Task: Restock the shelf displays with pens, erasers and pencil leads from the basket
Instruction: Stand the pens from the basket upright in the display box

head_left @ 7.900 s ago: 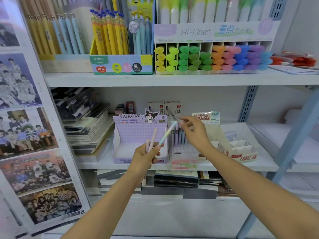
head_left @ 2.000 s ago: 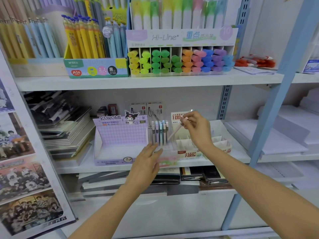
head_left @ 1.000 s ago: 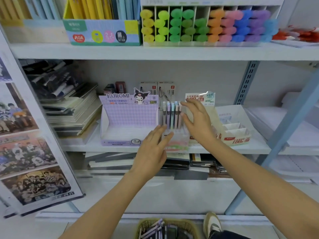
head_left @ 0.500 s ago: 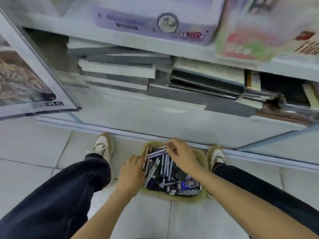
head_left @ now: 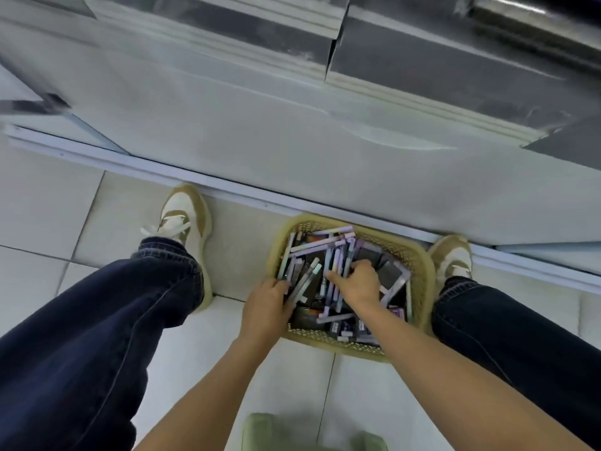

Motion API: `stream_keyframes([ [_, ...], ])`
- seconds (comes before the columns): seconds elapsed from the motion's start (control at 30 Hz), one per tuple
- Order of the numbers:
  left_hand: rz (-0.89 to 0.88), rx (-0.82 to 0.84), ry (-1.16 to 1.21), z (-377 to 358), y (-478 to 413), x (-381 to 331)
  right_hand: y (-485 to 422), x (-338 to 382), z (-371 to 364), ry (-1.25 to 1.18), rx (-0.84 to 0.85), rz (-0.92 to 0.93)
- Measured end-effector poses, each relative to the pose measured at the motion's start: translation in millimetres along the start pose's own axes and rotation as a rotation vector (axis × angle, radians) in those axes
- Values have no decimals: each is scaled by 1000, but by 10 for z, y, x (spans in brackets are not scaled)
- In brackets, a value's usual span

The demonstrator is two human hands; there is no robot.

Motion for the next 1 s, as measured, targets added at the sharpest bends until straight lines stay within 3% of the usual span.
stream_keyframes([
  [0.17, 109, -27, -94, -73, -119, -127, -5, 4, -9, 38, -31, 57],
  [0.37, 169, -80, -118, -150, -207, -226, -21, 80, -95, 97, 70, 101],
  [0.57, 106, -61, -234, -223, -251, -303, -7, 15, -116, -36, 174, 163],
  [0.77, 85, -94, -129, -316, -289, -328, -26, -220, 48, -266, 358, 203],
  [1.0, -17, -98, -96, -393, -328, -343, -70, -461, 198, -385, 419, 187],
])
Point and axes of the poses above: each hand's wrist, its own y-axis away from the middle knuckle, its own z-axis out of the back of the hand, x = y × z, the point moved 3 cm from there along -y, towards the middle knuckle, and after that the axes turned 2 degrees about y, right-handed, at the moved point
